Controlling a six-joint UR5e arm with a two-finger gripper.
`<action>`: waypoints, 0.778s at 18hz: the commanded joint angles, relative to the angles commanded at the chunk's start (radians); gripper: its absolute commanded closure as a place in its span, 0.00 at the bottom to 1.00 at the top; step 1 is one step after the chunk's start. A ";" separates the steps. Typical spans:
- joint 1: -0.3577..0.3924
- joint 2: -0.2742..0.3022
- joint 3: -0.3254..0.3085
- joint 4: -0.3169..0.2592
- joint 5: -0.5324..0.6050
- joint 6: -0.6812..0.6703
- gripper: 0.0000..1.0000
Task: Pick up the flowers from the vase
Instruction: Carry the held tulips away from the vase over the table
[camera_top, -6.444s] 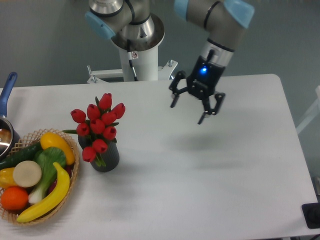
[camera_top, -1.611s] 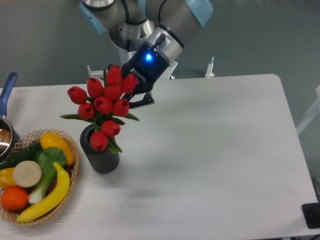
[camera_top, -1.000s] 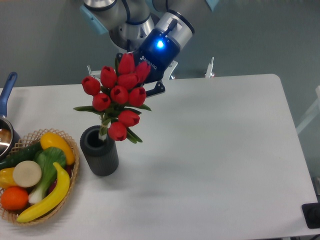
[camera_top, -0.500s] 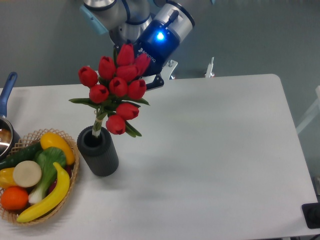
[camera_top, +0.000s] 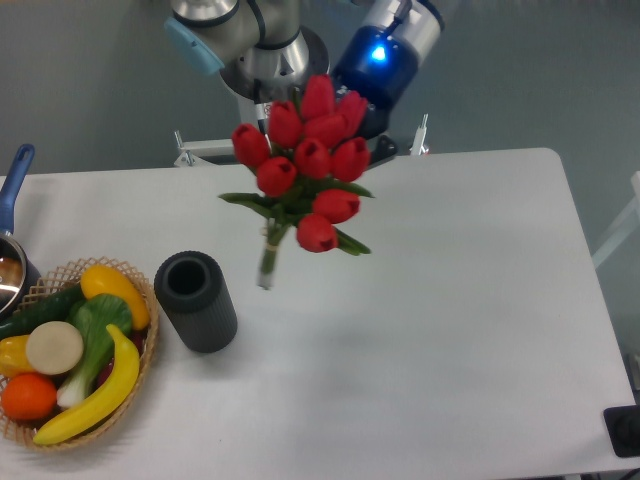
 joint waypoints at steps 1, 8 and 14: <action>-0.002 -0.006 0.000 0.000 0.057 0.009 1.00; -0.005 -0.049 0.002 -0.005 0.397 0.081 1.00; -0.052 -0.124 0.037 -0.020 0.616 0.081 0.97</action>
